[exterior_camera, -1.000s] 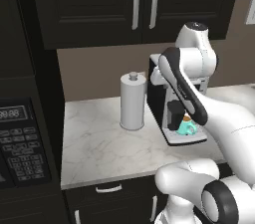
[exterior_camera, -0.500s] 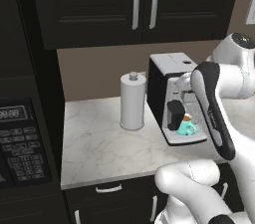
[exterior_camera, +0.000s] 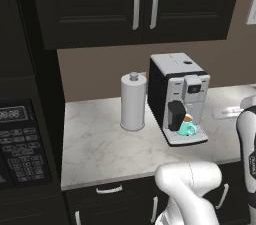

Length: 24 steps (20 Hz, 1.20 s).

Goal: Pick up the brewed coffee from the coffee machine and place it next to the breakfast plate on the dining counter.

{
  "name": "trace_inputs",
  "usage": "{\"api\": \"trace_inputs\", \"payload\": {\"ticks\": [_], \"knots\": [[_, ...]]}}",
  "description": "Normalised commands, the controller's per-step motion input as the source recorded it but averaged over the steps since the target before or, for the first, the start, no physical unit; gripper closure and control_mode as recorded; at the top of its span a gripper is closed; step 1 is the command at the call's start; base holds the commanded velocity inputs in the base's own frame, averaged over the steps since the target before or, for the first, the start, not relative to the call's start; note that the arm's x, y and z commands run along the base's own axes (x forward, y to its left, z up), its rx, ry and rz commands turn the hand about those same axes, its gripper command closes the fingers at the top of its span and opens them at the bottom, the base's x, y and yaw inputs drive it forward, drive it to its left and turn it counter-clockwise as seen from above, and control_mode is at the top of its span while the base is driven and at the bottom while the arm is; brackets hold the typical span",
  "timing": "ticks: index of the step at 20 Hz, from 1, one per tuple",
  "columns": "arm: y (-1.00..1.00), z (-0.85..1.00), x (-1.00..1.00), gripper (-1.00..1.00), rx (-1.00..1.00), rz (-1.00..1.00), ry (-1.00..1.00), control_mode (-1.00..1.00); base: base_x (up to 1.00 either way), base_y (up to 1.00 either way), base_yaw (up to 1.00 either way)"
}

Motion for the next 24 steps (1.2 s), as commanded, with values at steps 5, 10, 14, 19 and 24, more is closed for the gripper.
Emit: {"api": "trace_inputs", "payload": {"ticks": [5,10,14,19,24], "knots": [[-0.08,-0.21,-0.03,-1.0,-0.02,0.26,-0.45,-1.0,0.0,0.0,0.0],[0.34,-0.8,0.16,-1.0,-0.03,0.31,-0.17,-1.0,0.0,0.0,0.0],[0.21,-0.71,0.38,-1.0,-0.01,0.25,-0.16,-1.0,0.0,0.0,0.0],[0.01,-0.19,0.15,-1.0,0.0,0.03,-0.13,-1.0,0.0,0.0,0.0],[0.0,-0.21,0.26,-1.0,0.0,-0.01,-0.06,-1.0,0.0,0.0,0.0]]}}
